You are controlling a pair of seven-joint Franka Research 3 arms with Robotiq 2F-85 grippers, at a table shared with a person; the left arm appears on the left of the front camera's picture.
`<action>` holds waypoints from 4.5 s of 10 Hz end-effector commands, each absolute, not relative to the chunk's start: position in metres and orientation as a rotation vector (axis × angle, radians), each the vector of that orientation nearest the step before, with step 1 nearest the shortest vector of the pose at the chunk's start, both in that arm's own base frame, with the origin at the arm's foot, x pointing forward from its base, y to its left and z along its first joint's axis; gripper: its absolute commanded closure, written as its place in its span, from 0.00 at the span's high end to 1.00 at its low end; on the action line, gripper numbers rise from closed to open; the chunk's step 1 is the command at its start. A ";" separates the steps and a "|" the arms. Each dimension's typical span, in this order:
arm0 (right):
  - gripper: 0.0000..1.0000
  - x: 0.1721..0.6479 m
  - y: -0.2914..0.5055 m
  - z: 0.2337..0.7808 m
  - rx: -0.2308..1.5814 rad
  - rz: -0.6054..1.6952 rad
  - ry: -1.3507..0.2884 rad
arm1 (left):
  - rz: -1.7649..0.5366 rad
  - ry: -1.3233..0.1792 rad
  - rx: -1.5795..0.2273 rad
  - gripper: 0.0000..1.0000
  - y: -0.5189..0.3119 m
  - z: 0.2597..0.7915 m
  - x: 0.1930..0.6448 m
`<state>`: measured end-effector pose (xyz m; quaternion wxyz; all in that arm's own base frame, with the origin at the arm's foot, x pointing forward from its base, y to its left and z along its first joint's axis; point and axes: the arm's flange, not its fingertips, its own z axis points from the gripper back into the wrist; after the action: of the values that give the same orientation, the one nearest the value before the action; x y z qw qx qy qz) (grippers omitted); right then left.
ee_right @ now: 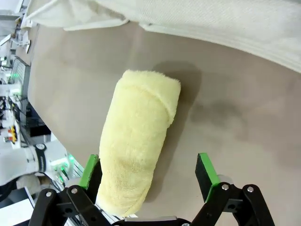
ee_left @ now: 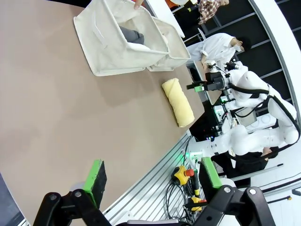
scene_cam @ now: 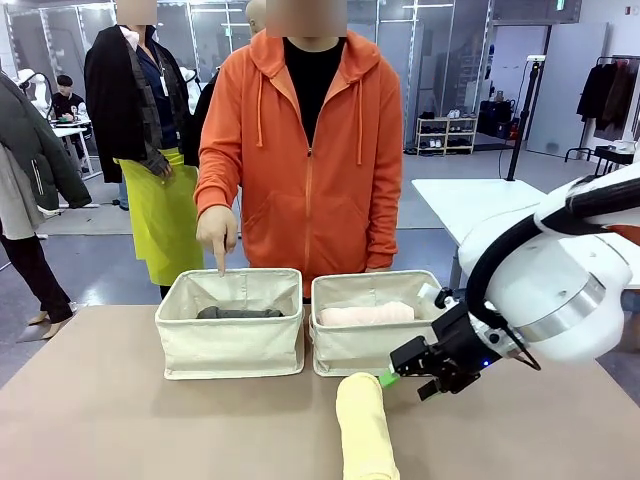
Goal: Divide the towels into two baskets.
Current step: Pick up one hotel-folded towel from the bottom of the table and place it in the Fabric basket indicated by the person.
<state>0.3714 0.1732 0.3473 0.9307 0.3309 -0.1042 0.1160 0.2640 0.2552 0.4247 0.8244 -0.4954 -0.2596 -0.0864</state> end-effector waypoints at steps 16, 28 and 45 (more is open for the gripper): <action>0.76 0.359 0.267 0.312 0.551 0.479 -0.120 | -0.186 -0.565 -1.052 1.00 0.256 0.428 0.261; 0.57 0.349 0.279 0.428 0.481 0.748 -0.189 | -0.186 -0.565 -1.052 1.00 0.256 0.428 0.261; 0.19 0.407 0.410 0.552 0.068 1.355 -0.171 | -0.186 -0.565 -1.052 1.00 0.256 0.428 0.261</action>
<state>0.3807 0.3673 0.5382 0.8065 0.0797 -0.0727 0.5813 0.2641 0.2550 0.4248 0.8245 -0.4953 -0.2596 -0.0866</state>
